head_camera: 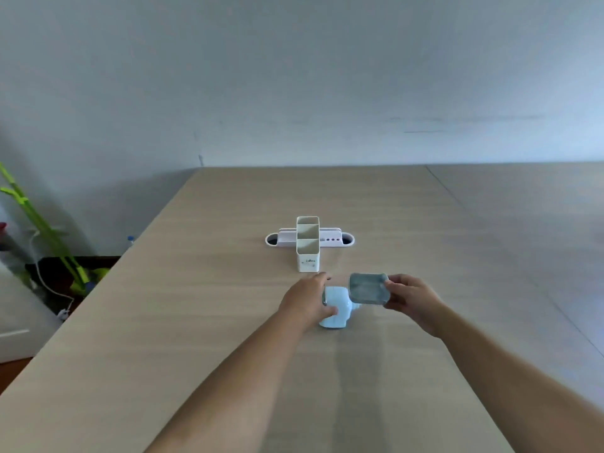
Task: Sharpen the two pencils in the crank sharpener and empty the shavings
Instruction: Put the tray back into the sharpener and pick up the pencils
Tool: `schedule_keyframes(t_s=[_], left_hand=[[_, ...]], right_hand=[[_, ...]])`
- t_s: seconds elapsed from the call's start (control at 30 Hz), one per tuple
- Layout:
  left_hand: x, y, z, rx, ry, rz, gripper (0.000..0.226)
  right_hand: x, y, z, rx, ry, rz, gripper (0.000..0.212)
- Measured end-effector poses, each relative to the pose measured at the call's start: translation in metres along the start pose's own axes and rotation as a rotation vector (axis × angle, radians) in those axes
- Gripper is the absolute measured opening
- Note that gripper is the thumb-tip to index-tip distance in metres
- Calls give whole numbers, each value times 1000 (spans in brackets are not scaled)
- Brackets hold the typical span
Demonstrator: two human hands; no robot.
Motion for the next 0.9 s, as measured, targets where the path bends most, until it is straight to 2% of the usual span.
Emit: schedule_keyframes(t_s=[0.23,0.37,0.5,0.73,0.8,0.9], left_hand=[[26,42,10,201,-24,67,82],[35,56,16,222,-15,120,65],[42,57,22,212,-25,101,56],[47,58,27,208,-9,108,62],[48,58,27,212,-2,106,63],[49,58,28,205,4,103,64]], right_hand=[[47,-37,-67,-190,148,-65,13],[62,-25,-90,-240,184,-127,14],[70,-5,-99,-240,184,-176,14],[75,20,-100,-258,167,-184,7],[74,22,-98,-293,143,-180,12],[68,40,-97,-255,162,-72,23]])
Point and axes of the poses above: each hand's wrist, its own x-axis towards the middle knuckle, its own y-axis out of the palm, z = x × y, the point moved 6 cm from there along x, towards the middle knuckle, and after that the axes turned 15 degrees about -z, right-handed, at the moved point
